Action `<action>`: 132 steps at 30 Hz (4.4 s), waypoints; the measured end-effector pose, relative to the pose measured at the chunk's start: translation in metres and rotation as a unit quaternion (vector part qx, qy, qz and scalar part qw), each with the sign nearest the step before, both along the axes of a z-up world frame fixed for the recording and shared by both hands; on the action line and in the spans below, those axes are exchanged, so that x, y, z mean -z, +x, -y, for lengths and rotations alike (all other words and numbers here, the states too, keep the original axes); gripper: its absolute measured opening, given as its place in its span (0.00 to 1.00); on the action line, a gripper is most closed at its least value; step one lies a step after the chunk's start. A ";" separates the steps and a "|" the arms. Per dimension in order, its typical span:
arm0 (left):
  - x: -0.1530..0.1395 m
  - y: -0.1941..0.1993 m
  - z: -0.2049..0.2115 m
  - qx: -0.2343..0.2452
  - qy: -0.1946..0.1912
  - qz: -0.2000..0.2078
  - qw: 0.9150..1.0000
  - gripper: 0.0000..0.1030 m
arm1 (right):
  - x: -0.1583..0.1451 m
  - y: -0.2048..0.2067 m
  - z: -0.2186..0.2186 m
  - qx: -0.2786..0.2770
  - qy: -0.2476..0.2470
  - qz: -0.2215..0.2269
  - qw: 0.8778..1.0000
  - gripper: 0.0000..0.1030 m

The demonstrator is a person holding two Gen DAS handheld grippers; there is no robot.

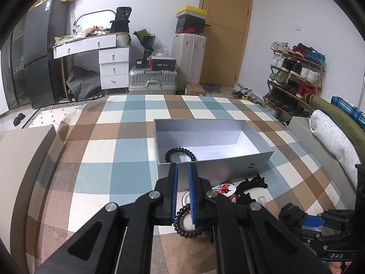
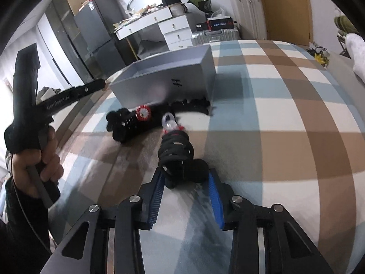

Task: Organize jewelry
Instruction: 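Carry the coiled hair tie and claw clip into the silver box and open both tools, then grasp the clear-and-red plastic clip with the right tool, then grasp a black claw clip with the left tool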

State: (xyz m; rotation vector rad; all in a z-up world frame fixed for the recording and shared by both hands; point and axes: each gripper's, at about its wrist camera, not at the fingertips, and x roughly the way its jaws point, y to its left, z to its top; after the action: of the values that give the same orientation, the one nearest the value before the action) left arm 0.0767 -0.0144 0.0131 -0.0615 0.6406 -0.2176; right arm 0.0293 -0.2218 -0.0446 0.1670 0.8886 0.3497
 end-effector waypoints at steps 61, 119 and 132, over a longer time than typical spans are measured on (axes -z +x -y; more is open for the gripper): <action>0.033 -0.028 0.006 0.010 0.003 -0.075 0.997 0.98 | 0.005 0.059 -0.047 -0.059 -0.071 0.018 0.996 0.38; 0.040 -0.013 0.021 0.051 -0.056 -0.131 0.989 0.23 | -0.014 0.037 -0.022 -0.053 -0.007 0.056 0.997 0.15; 0.023 -0.028 0.020 0.070 -0.057 -0.084 0.992 0.23 | -0.018 0.032 -0.025 -0.054 -0.008 0.061 0.997 0.15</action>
State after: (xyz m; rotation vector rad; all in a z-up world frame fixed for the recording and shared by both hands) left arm 0.0485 -0.0346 -0.0098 -0.1464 0.8012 -0.3882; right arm 0.0610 -0.1965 -0.0264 0.0821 0.7808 0.4496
